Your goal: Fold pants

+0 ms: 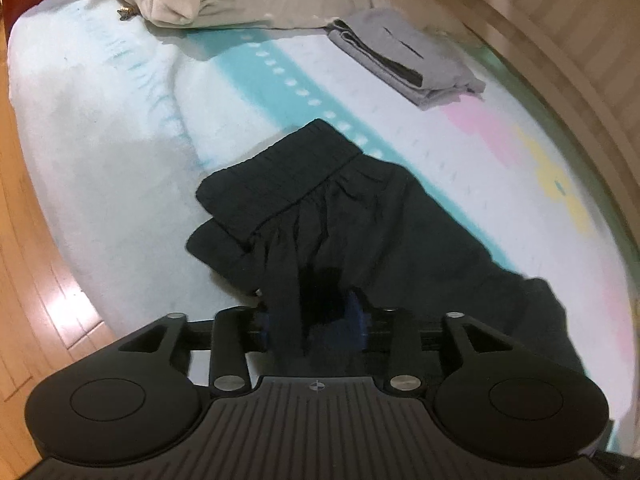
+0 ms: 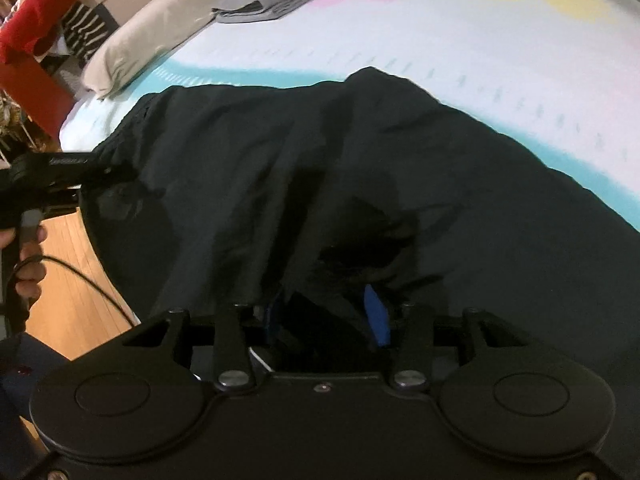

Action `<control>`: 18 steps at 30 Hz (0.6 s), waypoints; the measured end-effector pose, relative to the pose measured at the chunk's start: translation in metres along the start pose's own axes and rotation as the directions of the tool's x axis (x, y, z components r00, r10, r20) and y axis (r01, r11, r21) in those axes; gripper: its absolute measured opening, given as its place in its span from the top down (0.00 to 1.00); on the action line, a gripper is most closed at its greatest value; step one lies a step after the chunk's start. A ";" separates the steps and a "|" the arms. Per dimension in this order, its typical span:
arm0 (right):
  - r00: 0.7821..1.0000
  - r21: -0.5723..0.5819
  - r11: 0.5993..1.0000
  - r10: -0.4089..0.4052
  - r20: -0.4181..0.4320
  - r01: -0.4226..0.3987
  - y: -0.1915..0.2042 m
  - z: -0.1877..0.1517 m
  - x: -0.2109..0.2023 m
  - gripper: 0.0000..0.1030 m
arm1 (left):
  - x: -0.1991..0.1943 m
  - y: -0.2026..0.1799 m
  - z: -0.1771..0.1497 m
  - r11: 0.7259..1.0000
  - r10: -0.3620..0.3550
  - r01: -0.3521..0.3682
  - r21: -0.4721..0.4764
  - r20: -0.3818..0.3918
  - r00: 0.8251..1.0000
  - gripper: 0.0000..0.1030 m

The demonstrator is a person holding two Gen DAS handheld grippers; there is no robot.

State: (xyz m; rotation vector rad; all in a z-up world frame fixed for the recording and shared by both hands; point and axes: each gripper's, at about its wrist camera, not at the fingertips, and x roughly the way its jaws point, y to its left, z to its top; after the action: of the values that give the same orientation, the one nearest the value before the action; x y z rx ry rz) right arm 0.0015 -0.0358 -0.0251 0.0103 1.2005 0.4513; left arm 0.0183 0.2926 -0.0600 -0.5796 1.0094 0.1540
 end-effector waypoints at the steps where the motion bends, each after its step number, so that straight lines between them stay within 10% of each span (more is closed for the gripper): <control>1: 1.000 -0.017 1.000 0.000 0.001 0.000 0.002 0.000 0.000 0.45 | 0.000 0.000 0.001 1.000 -0.015 0.015 -0.011 0.000 1.000 0.52; 3: 0.999 -0.023 0.999 0.031 0.009 -0.031 0.002 -0.001 -0.002 0.45 | 0.001 -0.001 0.000 0.999 -0.034 0.034 -0.026 0.006 0.999 0.53; 5: 0.998 -0.011 0.998 0.061 0.022 -0.061 0.001 -0.002 -0.005 0.45 | -0.003 -0.002 0.000 1.000 -0.021 0.021 -0.012 0.028 0.999 0.90; 11: 0.992 -0.042 0.996 0.080 0.096 -0.077 0.002 0.004 -0.031 0.45 | -0.041 -0.018 -0.002 0.996 -0.087 0.091 -0.026 0.108 0.990 0.92; 18: 0.983 0.053 0.998 0.022 0.181 -0.032 -0.031 0.000 -0.063 0.43 | -0.100 -0.103 -0.026 0.954 -0.224 0.166 0.248 0.225 0.948 0.92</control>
State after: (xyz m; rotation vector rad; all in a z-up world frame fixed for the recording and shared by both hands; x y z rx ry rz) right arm -0.0059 -0.0853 0.0242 0.1138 1.0350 0.4313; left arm -0.0158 0.2063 0.0525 -0.4359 0.7058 -0.0639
